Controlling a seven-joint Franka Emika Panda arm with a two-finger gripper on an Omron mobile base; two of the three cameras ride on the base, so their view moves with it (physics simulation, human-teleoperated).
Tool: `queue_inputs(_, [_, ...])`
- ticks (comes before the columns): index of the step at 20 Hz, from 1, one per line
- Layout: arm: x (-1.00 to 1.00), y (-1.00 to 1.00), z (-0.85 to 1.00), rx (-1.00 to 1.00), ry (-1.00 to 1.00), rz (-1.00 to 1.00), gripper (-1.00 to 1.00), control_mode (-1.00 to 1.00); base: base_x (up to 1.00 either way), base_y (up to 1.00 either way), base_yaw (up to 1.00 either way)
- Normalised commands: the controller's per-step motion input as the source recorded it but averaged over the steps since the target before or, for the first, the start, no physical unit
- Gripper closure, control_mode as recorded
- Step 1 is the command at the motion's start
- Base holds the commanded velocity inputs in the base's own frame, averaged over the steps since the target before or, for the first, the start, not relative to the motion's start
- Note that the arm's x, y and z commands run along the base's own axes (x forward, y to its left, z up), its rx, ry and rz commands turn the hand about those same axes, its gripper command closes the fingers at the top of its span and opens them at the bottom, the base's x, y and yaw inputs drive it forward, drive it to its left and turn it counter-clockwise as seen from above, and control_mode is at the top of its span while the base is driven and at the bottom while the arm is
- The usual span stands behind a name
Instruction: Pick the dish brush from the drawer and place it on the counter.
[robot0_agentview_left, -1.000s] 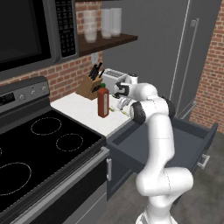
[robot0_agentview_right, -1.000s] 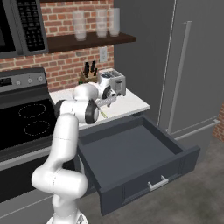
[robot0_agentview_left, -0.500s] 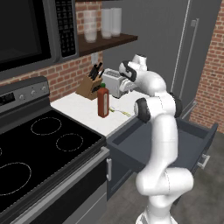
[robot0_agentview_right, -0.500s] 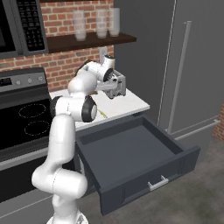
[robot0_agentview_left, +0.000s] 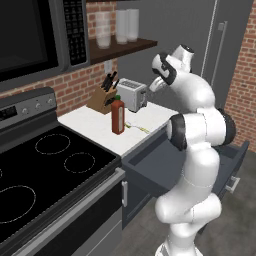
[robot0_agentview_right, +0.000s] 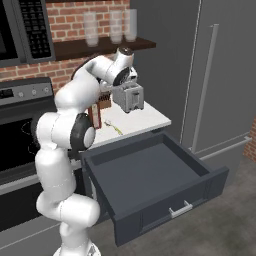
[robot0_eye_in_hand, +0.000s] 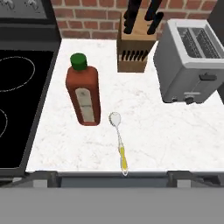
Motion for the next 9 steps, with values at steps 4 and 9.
queue_inputs(4, [-1.0, -0.92, 0.06, 0.01, -0.44, 0.0, -1.0, -1.0, 0.0, 0.0, 0.0])
queue_inputs(9, [-1.0, -0.99, 0.0, 0.0, -0.39, 0.0, -1.0, -1.0, 0.0, 0.0, 0.0])
